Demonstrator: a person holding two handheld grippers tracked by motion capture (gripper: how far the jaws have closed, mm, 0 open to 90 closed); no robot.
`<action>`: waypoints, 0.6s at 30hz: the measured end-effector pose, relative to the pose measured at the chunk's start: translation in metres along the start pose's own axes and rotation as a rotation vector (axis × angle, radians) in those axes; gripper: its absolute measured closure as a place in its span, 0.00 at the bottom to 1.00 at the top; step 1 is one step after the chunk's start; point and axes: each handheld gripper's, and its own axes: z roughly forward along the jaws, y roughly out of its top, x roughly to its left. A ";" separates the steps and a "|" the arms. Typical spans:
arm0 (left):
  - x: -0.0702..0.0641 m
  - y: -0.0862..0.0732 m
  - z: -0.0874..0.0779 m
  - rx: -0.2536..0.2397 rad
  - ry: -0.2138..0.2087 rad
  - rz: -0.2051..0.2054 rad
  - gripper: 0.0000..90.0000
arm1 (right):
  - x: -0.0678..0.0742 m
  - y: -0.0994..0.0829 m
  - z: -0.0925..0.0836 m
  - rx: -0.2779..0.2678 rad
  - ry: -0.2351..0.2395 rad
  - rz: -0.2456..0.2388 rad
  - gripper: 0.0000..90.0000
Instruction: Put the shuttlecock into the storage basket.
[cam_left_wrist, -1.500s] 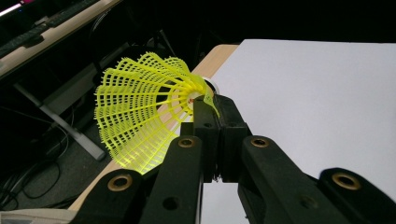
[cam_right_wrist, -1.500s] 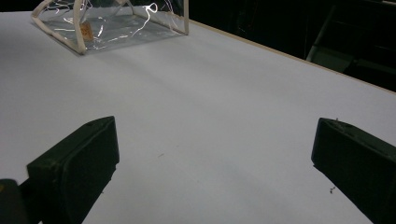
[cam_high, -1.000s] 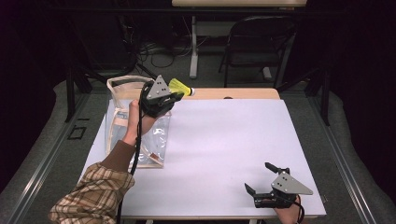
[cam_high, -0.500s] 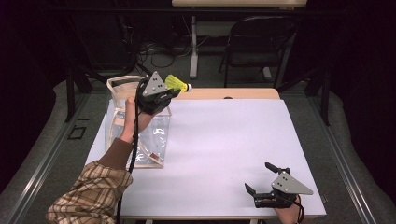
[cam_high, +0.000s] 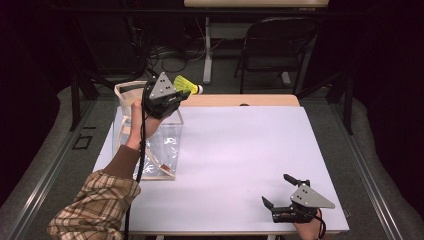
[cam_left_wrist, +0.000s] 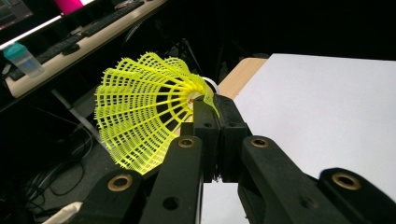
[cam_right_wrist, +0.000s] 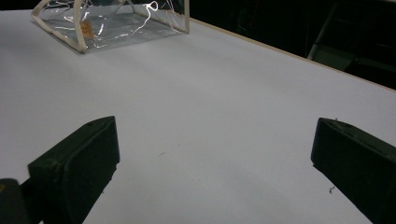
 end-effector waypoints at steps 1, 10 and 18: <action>0.001 0.000 -0.001 -0.001 0.002 0.000 0.99 | 0.000 0.000 0.000 -0.001 0.000 0.001 0.01; 0.007 0.002 -0.005 -0.002 0.022 0.000 0.99 | 0.000 0.000 0.000 -0.001 0.000 0.000 0.01; 0.011 0.003 -0.008 -0.013 0.037 -0.008 0.99 | 0.000 0.000 0.000 0.001 0.000 0.001 0.01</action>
